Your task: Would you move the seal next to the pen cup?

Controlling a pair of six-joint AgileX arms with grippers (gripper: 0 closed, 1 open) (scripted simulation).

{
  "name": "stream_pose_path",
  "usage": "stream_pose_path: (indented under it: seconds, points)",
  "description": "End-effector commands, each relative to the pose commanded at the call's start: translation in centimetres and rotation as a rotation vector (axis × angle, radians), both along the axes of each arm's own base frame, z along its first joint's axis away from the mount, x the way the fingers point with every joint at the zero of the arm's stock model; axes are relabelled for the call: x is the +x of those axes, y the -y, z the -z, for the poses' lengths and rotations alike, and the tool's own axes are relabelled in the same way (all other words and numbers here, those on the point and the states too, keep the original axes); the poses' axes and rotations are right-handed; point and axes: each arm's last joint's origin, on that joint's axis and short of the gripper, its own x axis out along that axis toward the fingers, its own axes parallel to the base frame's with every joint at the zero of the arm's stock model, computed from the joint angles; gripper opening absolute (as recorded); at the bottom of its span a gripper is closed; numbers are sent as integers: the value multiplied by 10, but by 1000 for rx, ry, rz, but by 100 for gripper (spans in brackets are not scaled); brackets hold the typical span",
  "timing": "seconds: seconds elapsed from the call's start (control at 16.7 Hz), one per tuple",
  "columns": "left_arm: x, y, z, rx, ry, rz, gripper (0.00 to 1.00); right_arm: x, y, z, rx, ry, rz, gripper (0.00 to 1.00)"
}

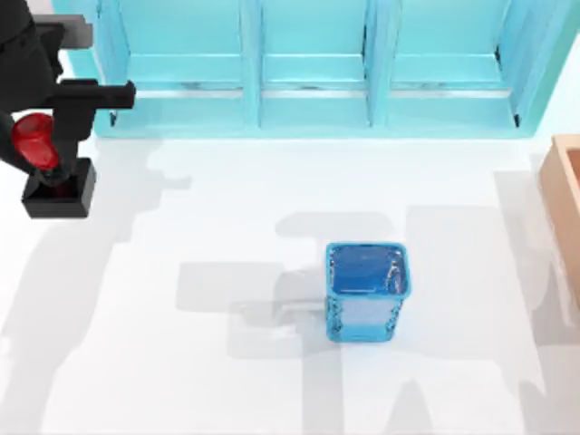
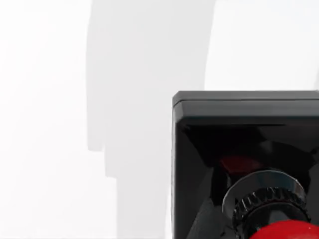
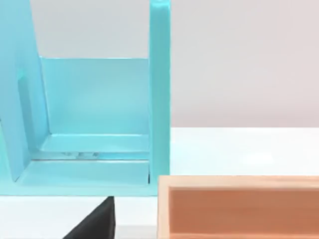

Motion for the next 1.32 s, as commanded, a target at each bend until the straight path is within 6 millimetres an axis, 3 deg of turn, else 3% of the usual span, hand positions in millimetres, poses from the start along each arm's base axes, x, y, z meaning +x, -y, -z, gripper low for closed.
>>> stream_pose_path:
  seconds: [0.18, 0.36, 0.6, 0.78, 0.9, 1.02, 1.32]
  points:
    - [1, 0, 2, 0, -4, -2, 0, 0, 0, 0, 0, 0, 0, 100]
    - [3, 24, 9, 2, -11, -1, 0, 0, 0, 0, 0, 0, 0, 100]
    - [-4, 93, 27, 5, -11, -1, 0, 0, 0, 0, 0, 0, 0, 100]
    - [-22, 149, 41, 4, -6, -2, 0, 0, 0, 0, 0, 0, 0, 100]
    - [-35, 176, 49, 2, -4, -3, 0, 0, 0, 0, 0, 0, 0, 100]
    - [-42, 189, 53, 0, -1, -3, 0, 0, 0, 0, 0, 0, 0, 100]
    - [-42, 188, 53, -2, 0, -5, 0, 0, 0, 0, 0, 0, 0, 100]
